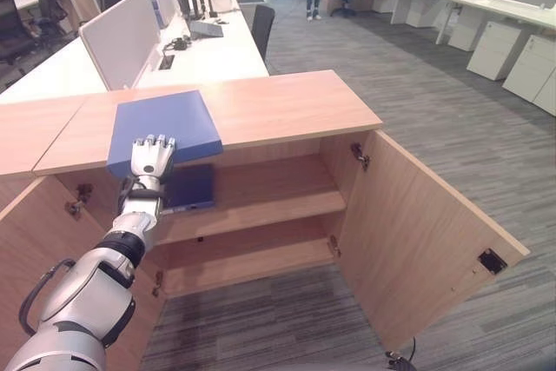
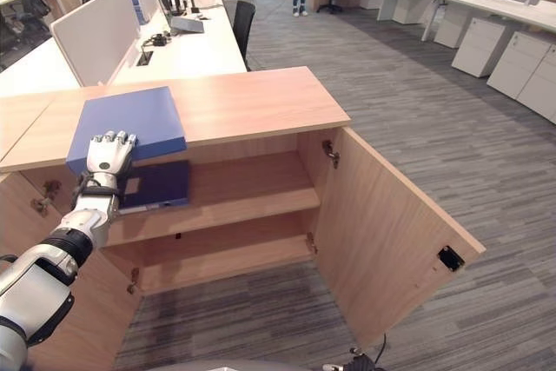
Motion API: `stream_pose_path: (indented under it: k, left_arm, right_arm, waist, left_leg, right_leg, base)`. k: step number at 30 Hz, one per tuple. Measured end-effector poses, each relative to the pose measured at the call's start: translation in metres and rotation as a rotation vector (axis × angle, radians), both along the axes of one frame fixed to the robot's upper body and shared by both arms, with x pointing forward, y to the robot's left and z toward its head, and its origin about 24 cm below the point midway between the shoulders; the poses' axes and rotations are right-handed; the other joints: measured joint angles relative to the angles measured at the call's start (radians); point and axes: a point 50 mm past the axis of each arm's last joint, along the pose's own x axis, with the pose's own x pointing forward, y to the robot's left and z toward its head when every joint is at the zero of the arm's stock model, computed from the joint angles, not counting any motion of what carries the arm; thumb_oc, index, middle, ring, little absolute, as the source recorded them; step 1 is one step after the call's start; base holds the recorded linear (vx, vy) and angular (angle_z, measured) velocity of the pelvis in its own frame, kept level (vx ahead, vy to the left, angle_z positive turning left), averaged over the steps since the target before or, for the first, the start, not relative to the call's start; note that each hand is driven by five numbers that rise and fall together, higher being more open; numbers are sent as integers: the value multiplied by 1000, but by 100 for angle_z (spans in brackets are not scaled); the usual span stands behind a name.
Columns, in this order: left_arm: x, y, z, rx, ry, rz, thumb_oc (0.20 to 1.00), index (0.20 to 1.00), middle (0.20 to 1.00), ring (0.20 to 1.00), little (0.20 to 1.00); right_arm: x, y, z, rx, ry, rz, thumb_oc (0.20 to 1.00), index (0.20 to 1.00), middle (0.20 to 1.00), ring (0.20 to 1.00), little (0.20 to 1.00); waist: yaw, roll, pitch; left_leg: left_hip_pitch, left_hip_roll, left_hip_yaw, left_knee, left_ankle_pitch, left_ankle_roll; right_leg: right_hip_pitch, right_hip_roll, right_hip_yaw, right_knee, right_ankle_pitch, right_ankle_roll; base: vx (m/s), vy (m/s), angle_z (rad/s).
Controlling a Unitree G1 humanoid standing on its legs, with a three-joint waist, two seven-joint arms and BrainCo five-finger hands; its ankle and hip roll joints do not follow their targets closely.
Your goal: Put the empty folder in the office cabinet
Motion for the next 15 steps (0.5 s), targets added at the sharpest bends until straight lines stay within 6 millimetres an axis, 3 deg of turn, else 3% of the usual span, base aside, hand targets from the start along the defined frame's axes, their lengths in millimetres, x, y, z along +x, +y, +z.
stream_pose_path:
  k: [3,6,8,15]
  left_arm:
    - [-4,-32,31,-191,-192,-138,200,200,200,200,200]
    - [-39,-67,52,-388,-351,-361,200,200,200,200,200]
    - [-61,-90,48,-481,-352,-499,200,200,200,200,200]
    - [-105,-118,40,-738,-196,-747,200,200,200,200,200]
  right_arm:
    - [0,1,0,-1,-6,-12,1000,1000,1000,1000,1000]
    - [2,2,1,8,-25,-38,1000,1000,1000,1000,1000]
    - [3,2,1,8,-23,-46,1000,1000,1000,1000,1000]
    - [12,2,4,23,-58,-72,1000,1000,1000,1000,1000]
  waist:
    - [21,-6,8]
    - [31,-11,18]
    - [52,-14,32]
    - [82,-9,57]
  left_leg:
    - [-4,-1,-3,0,0,0]
    - [-7,-1,-13,1,0,0]
    - [-6,-2,-17,-1,-1,0]
    - [-8,0,-27,-9,-10,-8]
  right_leg:
    - [3,0,-2,0,1,1]
    - [4,-1,-12,0,1,1]
    - [2,-1,-13,0,1,1]
    - [5,-2,-20,-1,-6,3]
  base:
    - [0,0,0]
    - [6,0,8]
    - [-4,10,8]
    - [-7,-3,3]
